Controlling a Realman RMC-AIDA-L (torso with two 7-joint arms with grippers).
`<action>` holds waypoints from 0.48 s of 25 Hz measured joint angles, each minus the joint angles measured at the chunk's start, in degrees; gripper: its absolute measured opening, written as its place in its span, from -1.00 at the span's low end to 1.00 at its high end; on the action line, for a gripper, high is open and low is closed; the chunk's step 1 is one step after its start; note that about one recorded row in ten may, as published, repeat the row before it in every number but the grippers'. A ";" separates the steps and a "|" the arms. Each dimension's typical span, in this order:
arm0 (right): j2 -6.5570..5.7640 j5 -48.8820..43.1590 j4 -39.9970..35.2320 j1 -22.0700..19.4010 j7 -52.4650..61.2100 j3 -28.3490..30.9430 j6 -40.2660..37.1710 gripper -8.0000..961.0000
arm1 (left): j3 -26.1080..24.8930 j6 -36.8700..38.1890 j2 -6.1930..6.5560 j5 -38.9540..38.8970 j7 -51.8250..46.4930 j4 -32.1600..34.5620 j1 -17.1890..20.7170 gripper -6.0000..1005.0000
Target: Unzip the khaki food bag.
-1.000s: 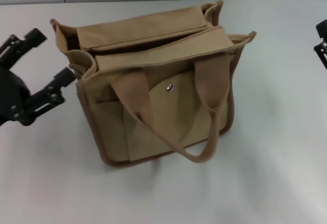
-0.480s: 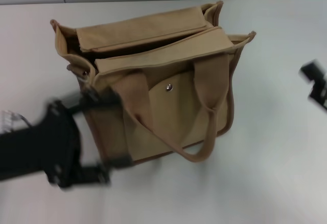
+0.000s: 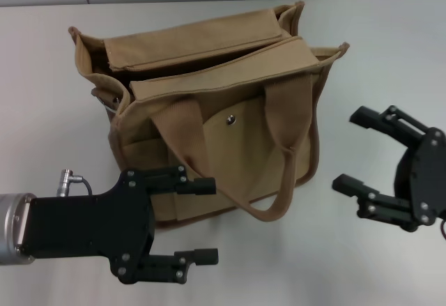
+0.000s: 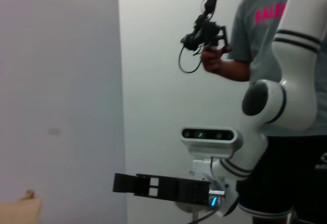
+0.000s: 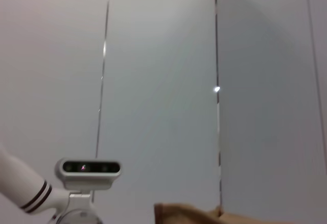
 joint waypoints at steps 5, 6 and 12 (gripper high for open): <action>0.02 0.00 0.13 0.95 2.15 -2.42 1.69 0.75 | -0.10 -0.71 0.29 0.10 -0.34 -0.65 0.19 0.48; 0.04 0.00 0.12 1.07 2.40 -2.84 1.91 0.75 | -0.18 -0.78 0.31 0.10 -0.34 -0.91 0.17 0.47; 0.11 0.00 0.16 1.53 2.65 -4.10 2.59 0.75 | -0.47 -1.03 0.35 0.15 -0.34 -1.20 0.23 0.47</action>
